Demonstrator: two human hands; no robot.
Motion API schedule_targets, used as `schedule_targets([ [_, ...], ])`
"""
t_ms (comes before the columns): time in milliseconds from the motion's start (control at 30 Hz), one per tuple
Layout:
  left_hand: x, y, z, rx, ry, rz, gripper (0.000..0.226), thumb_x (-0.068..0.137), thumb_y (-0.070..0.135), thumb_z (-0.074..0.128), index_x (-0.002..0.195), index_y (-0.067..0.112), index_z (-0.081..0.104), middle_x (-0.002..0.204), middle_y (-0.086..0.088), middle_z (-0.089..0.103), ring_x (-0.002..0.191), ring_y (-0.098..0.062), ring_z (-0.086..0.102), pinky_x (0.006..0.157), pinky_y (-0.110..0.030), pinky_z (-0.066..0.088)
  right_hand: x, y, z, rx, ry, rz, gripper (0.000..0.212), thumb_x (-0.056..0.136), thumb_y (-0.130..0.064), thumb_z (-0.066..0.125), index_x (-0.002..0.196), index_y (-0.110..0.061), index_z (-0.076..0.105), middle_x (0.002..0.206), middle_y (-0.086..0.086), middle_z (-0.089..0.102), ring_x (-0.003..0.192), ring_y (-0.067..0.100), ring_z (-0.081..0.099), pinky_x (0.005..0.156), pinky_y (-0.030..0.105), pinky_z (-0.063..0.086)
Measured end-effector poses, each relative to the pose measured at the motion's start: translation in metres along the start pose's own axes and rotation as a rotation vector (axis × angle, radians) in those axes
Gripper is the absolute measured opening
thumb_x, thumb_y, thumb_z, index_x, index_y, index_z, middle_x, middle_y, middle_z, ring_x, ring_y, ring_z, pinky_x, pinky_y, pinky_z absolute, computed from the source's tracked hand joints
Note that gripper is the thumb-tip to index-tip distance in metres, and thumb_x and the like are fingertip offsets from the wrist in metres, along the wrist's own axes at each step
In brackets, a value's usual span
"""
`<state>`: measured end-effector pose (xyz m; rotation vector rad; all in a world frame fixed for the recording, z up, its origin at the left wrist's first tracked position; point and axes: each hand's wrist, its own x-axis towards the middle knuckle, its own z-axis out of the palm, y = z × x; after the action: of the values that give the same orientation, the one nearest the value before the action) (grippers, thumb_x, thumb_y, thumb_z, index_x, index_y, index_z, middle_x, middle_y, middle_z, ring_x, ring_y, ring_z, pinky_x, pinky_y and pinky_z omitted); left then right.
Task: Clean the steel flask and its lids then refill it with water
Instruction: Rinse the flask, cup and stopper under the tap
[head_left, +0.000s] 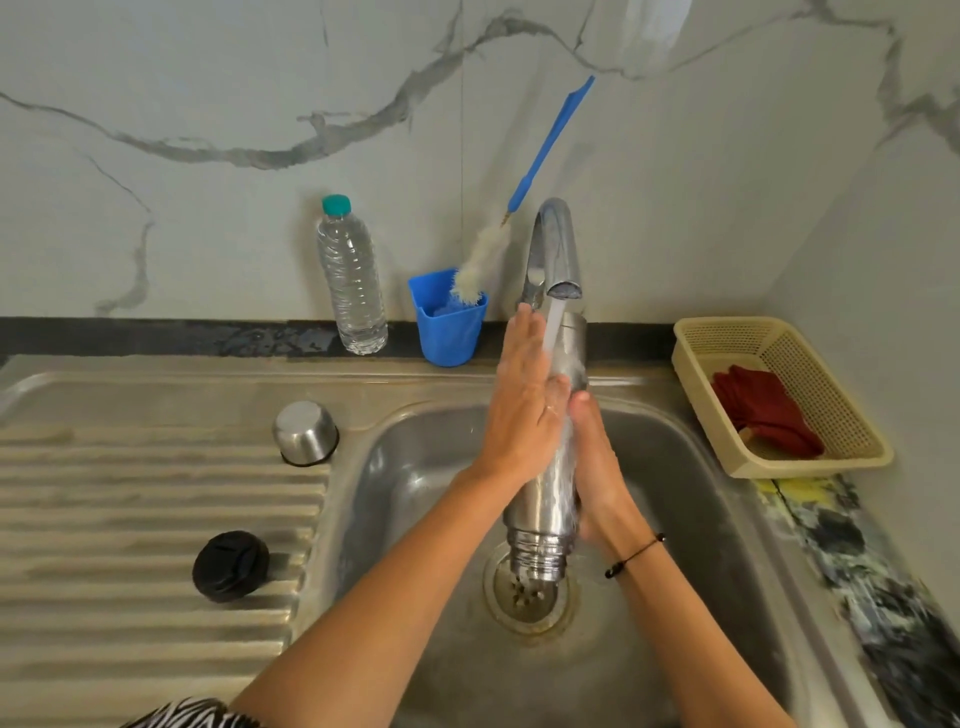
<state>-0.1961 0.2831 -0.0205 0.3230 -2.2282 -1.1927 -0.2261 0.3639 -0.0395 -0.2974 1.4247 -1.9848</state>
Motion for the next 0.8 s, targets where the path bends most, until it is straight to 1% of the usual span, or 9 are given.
schedule_targets([
  [100, -0.017, -0.004, 0.001, 0.125, -0.051, 0.080, 0.055, 0.099, 0.025, 0.027, 0.146, 0.021, -0.002, 0.153, 0.008, -0.009, 0.144, -0.005, -0.015, 0.115, -0.015, -0.006, 0.005, -0.009, 0.000, -0.052, 0.020, -0.023, 0.045, 0.097, -0.045, 0.037, 0.125, -0.014, 0.054, 0.114, 0.018, 0.063, 0.099, 0.022, 0.064, 0.074, 0.028, 0.054],
  [167, -0.041, -0.008, 0.003, 0.179, -0.093, 0.126, 0.057, 0.099, 0.029, 0.025, 0.149, 0.017, 0.001, 0.157, 0.007, -0.008, 0.146, -0.006, -0.015, 0.117, -0.019, -0.008, 0.010, -0.018, 0.000, -0.080, 0.001, -0.037, 0.043, 0.100, -0.042, 0.029, 0.118, -0.016, 0.058, 0.102, 0.007, 0.070, 0.092, 0.013, 0.067, 0.068, 0.019, 0.054],
  [300, -0.064, -0.012, -0.002, 0.139, -0.157, 0.120, 0.053, 0.101, 0.030, 0.024, 0.151, 0.020, 0.007, 0.160, 0.008, -0.003, 0.147, -0.007, -0.010, 0.120, -0.027, -0.004, 0.010, -0.031, 0.010, -0.043, -0.020, 0.074, 0.059, 0.095, -0.055, 0.030, 0.120, -0.009, 0.056, 0.104, 0.018, 0.066, 0.093, 0.029, 0.064, 0.082, 0.039, 0.054],
  [367, -0.054, -0.003, -0.008, 0.115, -0.172, 0.097, 0.051, 0.101, 0.034, 0.022, 0.149, 0.023, 0.005, 0.158, 0.011, -0.005, 0.146, -0.003, -0.012, 0.120, -0.025, -0.005, 0.008, -0.030, 0.013, 0.015, -0.014, 0.103, 0.061, 0.092, -0.058, 0.033, 0.123, -0.010, 0.055, 0.106, 0.020, 0.063, 0.095, 0.030, 0.061, 0.084, 0.040, 0.051],
  [467, -0.012, 0.004, -0.010, 0.009, -0.115, -0.023, 0.053, 0.103, 0.024, 0.030, 0.148, 0.025, 0.002, 0.156, 0.012, -0.009, 0.143, 0.000, -0.015, 0.117, -0.024, -0.004, 0.004, -0.024, 0.011, 0.075, -0.036, 0.107, 0.058, 0.089, -0.057, 0.036, 0.123, -0.014, 0.056, 0.111, 0.023, 0.063, 0.097, 0.032, 0.062, 0.087, 0.042, 0.050],
  [567, 0.042, 0.006, -0.015, -0.080, -0.089, -0.177, 0.060, 0.103, 0.023, 0.034, 0.153, 0.016, 0.003, 0.162, -0.005, 0.002, 0.149, -0.018, 0.002, 0.121, -0.032, 0.006, -0.007, -0.016, 0.009, 0.115, -0.015, 0.174, 0.058, 0.090, -0.059, 0.035, 0.114, -0.013, 0.059, 0.098, 0.017, 0.066, 0.085, 0.027, 0.064, 0.081, 0.041, 0.052],
  [667, 0.065, 0.007, -0.012, -0.027, -0.092, -0.331, 0.054, 0.103, 0.026, 0.034, 0.147, -0.004, 0.024, 0.151, -0.024, 0.030, 0.139, -0.035, 0.030, 0.113, -0.035, 0.024, -0.012, -0.015, 0.004, 0.124, 0.015, 0.182, 0.058, 0.089, -0.060, 0.035, 0.111, -0.013, 0.061, 0.098, 0.014, 0.068, 0.088, 0.026, 0.064, 0.087, 0.041, 0.049],
  [733, 0.047, 0.014, -0.008, -0.068, -0.081, -0.229, 0.066, 0.098, 0.047, 0.033, 0.147, 0.004, 0.026, 0.143, -0.020, 0.041, 0.130, -0.029, 0.042, 0.106, -0.038, 0.038, -0.009, -0.023, -0.001, 0.110, 0.013, 0.156, 0.054, 0.090, -0.057, 0.036, 0.106, -0.013, 0.062, 0.090, 0.012, 0.068, 0.081, 0.023, 0.064, 0.079, 0.037, 0.051],
  [800, 0.008, 0.016, 0.001, -0.025, -0.138, -0.049, 0.067, 0.096, 0.049, 0.028, 0.153, 0.017, 0.010, 0.148, -0.014, 0.032, 0.135, -0.016, 0.034, 0.107, -0.031, 0.036, -0.003, -0.033, -0.005, 0.057, 0.041, 0.090, 0.048, 0.094, -0.051, 0.033, 0.098, -0.014, 0.063, 0.079, 0.009, 0.067, 0.071, 0.020, 0.063, 0.066, 0.030, 0.054],
])
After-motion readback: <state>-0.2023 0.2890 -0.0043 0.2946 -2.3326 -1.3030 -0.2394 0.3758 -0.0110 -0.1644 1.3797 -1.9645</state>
